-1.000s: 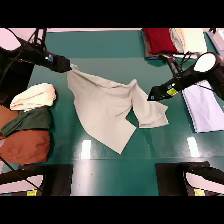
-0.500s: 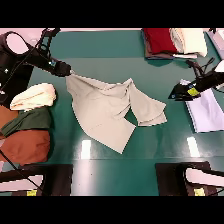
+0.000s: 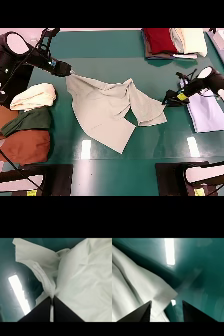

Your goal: Fold the shirts.

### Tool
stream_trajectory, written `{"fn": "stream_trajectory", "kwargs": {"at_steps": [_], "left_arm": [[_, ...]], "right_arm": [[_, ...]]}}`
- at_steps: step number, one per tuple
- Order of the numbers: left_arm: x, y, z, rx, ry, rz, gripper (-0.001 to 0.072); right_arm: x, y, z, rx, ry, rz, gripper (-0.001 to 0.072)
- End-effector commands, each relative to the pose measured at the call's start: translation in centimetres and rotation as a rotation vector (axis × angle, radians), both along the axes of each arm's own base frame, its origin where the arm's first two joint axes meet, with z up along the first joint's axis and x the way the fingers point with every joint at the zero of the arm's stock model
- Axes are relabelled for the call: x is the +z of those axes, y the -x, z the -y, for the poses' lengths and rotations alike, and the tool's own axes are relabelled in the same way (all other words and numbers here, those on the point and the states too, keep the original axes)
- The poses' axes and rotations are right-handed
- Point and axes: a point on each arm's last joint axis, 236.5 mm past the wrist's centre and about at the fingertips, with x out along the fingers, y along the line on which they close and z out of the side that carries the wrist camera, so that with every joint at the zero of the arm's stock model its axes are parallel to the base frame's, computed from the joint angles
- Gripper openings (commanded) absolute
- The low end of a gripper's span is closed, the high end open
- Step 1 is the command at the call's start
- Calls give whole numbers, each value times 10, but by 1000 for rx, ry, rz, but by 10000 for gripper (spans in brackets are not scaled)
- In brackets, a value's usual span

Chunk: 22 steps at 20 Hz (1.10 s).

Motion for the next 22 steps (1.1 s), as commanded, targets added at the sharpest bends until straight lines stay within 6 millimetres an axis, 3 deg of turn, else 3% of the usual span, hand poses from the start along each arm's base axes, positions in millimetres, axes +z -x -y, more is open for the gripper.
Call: {"fn": "stream_trajectory", "kwargs": {"at_steps": [1,3,4,6,8,10,12,15,17,19,20,22], "left_arm": [[0,0,0,6,4,-3,28],[0,0,0,10,6,-3,28],[5,0,0,11,8,8,28],[33,-1,-1,20,21,90,27],[94,6,-7,36,34,237,27],[181,28,-13,43,62,437,27],[269,70,-21,46,99,647,28],[370,149,-34,48,150,909,28],[413,197,-43,60,193,1044,27],[432,226,-48,71,224,1115,27],[430,227,-48,74,236,1099,27],[409,214,-38,48,244,1019,27]], "right_arm": [[-15,-4,-17,36,8,-5,311],[-11,-11,-24,89,17,56,15],[-2,-18,-26,108,24,104,17],[41,-38,-26,130,44,246,16],[126,-61,-22,124,76,464,16],[227,-67,-15,107,116,707,16],[331,-46,-9,83,161,952,16],[429,12,-5,66,221,1174,17],[469,53,-2,59,262,1259,16],[489,80,4,25,295,1294,15],[489,86,7,7,299,1285,15],[468,84,6,-1,269,1210,15]]}}
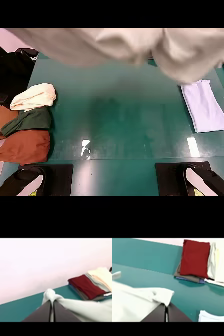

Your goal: Fold the shirts.

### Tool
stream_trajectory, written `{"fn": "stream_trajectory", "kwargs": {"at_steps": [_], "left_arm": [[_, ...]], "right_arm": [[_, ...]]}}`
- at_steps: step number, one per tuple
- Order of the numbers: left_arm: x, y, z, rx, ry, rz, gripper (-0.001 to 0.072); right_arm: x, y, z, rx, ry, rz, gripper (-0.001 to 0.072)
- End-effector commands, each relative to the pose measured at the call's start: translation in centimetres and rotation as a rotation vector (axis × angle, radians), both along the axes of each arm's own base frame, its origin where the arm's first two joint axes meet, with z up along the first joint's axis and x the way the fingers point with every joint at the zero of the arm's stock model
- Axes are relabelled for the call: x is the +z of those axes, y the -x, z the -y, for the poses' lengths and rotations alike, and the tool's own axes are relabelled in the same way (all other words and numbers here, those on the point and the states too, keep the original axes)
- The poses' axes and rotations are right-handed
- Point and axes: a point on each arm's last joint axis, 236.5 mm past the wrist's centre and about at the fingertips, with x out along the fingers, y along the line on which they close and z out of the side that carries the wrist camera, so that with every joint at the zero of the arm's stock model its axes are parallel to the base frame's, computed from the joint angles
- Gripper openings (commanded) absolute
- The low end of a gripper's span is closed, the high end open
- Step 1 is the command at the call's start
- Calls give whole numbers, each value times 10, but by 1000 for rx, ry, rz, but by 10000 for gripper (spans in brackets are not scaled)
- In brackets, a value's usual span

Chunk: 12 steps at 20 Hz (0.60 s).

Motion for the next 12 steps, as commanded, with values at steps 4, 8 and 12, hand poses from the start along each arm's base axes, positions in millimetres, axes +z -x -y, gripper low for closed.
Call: {"fn": "stream_trajectory", "kwargs": {"at_steps": [4,8,12], "left_arm": [[-104,-61,33,-95,-10,-333,27],[-227,-118,36,-70,-96,-670,27],[-207,-130,23,-9,-104,-584,27]], "right_arm": [[-112,-3,-22,68,-76,-365,16],[-194,-32,-41,114,-108,-537,16],[-172,-43,-41,122,-89,-469,16]]}}
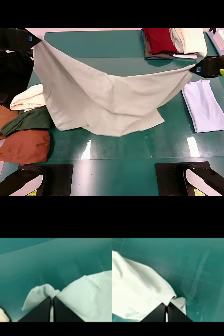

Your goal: Fold the shirts.

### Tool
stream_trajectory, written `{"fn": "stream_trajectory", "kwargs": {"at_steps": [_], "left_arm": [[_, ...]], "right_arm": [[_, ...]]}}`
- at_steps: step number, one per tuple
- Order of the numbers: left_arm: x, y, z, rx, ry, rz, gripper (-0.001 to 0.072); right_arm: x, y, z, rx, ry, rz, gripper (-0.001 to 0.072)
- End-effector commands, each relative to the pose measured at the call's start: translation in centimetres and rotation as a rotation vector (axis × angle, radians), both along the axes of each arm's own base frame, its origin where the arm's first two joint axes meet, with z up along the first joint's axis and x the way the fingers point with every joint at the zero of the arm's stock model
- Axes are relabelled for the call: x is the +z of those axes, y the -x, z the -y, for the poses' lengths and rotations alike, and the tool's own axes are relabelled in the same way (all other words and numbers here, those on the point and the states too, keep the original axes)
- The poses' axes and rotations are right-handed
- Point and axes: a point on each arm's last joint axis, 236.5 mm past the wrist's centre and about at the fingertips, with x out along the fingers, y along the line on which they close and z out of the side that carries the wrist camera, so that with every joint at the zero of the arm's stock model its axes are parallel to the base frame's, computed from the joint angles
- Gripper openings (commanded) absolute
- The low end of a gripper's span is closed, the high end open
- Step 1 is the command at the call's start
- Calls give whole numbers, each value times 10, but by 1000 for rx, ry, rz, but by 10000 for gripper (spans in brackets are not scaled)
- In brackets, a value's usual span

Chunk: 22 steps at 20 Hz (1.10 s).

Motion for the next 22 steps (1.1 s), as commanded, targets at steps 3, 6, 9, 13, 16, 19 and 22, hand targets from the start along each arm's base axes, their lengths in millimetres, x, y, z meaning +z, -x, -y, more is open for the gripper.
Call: {"fn": "stream_trajectory", "kwargs": {"at_steps": [3,6,9,13,16,19,22], "left_arm": [[91,30,-13,30,18,240,27],[187,101,-25,33,67,505,27],[240,168,-38,46,123,706,27],[265,193,-44,56,156,813,26],[233,143,-36,59,132,698,26],[141,51,-21,55,60,411,27],[12,-38,-7,41,-33,47,27]], "right_arm": [[84,5,-2,6,29,258,16],[166,43,12,-48,96,500,16],[212,84,31,-124,166,632,15],[228,105,42,-182,180,641,15],[198,79,43,-163,186,494,15],[131,26,46,-144,187,254,16],[32,-27,50,-118,188,-21,15]]}}
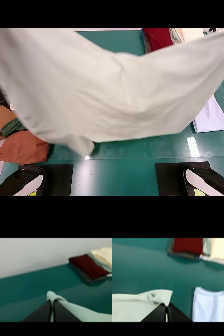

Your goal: Fold the shirts.

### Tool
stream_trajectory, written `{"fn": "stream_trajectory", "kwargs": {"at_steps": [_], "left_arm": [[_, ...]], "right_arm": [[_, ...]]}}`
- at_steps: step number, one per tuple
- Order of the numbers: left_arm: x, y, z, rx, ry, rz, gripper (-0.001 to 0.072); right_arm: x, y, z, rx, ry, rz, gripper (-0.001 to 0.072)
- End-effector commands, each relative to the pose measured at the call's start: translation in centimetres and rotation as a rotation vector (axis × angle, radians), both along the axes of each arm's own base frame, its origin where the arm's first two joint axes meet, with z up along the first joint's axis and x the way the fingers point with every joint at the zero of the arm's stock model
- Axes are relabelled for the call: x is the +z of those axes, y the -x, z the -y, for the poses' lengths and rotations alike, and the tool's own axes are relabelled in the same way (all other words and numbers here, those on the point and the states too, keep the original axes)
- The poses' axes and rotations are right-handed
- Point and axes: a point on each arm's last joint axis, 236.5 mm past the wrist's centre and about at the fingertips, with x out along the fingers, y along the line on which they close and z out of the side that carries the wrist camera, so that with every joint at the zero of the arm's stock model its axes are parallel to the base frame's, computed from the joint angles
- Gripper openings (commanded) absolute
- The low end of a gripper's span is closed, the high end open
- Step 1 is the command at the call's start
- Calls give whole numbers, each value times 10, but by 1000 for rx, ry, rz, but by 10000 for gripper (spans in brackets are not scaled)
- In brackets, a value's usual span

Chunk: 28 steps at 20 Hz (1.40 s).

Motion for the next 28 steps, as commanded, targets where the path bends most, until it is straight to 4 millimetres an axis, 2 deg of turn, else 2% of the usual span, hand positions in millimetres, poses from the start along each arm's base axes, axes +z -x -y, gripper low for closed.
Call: {"fn": "stream_trajectory", "kwargs": {"at_steps": [1,3,4,6,7,8,9,10,12,15,17,18,21,23,25,28], "left_arm": [[-150,-87,15,-10,-89,-401,27],[-234,-130,22,-12,-117,-580,28],[-273,-147,25,-11,-127,-652,28],[-333,-165,27,-4,-141,-767,31],[-350,-169,25,0,-143,-803,126],[-357,-171,20,20,-127,-823,441],[-356,-173,12,39,-112,-826,496],[-349,-171,2,52,-100,-828,497],[-335,-153,-31,82,-103,-866,497],[-331,-113,-74,147,-48,-945,497],[-351,-74,-87,148,-19,-997,497],[-369,-51,-92,163,-8,-1039,498],[-433,18,-91,188,42,-1189,498],[-471,49,-83,192,76,-1268,498],[-498,67,-74,194,117,-1323,498],[-513,63,-64,212,198,-1297,497]], "right_arm": [[-114,-51,4,2,-16,-310,15],[-179,-81,5,-2,-27,-418,15],[-205,-94,4,-4,-40,-451,16],[-246,-114,6,-13,-48,-505,18],[-259,-120,6,-12,-50,-532,95],[-264,-123,6,-9,-51,-554,335],[-266,-126,7,8,-43,-568,388],[-261,-126,4,43,-55,-574,388],[-249,-115,-13,131,-151,-584,388],[-240,-77,-25,171,-305,-592,387],[-242,-44,-35,187,-390,-593,387],[-244,-28,-43,199,-439,-586,387],[-247,5,-61,199,-563,-582,387],[-248,19,-69,205,-587,-577,388],[-247,29,-72,208,-582,-568,388],[-238,33,-73,206,-568,-521,387]]}}
